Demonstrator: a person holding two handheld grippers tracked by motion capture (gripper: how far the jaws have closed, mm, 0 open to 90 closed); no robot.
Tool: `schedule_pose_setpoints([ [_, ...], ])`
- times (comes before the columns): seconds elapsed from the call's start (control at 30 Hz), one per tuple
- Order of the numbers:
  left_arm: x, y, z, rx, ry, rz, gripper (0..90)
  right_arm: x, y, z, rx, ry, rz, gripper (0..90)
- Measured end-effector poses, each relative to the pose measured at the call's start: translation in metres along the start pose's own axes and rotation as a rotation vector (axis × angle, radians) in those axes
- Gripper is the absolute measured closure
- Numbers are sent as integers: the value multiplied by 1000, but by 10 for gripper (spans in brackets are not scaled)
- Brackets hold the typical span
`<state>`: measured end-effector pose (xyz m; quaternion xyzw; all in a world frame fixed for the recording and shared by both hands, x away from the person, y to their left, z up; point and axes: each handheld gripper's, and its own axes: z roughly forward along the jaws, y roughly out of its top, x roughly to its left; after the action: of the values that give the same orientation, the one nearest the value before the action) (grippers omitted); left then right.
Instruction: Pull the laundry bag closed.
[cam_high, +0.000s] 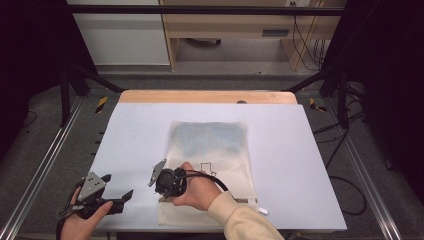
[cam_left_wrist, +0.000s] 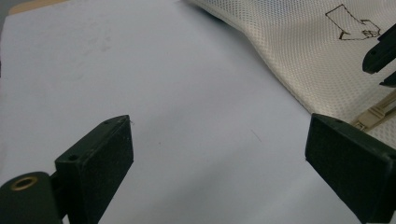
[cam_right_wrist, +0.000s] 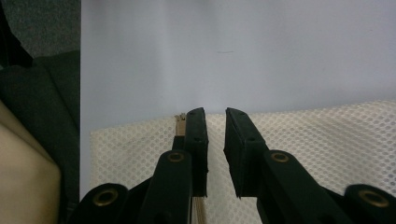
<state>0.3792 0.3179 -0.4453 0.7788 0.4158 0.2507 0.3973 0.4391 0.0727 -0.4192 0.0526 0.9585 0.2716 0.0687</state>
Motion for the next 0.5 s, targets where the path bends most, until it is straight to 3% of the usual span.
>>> schedule_pose_setpoints([
  [0.23,1,1,3,6,-5,-20,75,2,2,9,-19,49,28,744],
  [0.5,-10,2,5,22,-48,19,74,4,-8,22,7,88,50,720],
])
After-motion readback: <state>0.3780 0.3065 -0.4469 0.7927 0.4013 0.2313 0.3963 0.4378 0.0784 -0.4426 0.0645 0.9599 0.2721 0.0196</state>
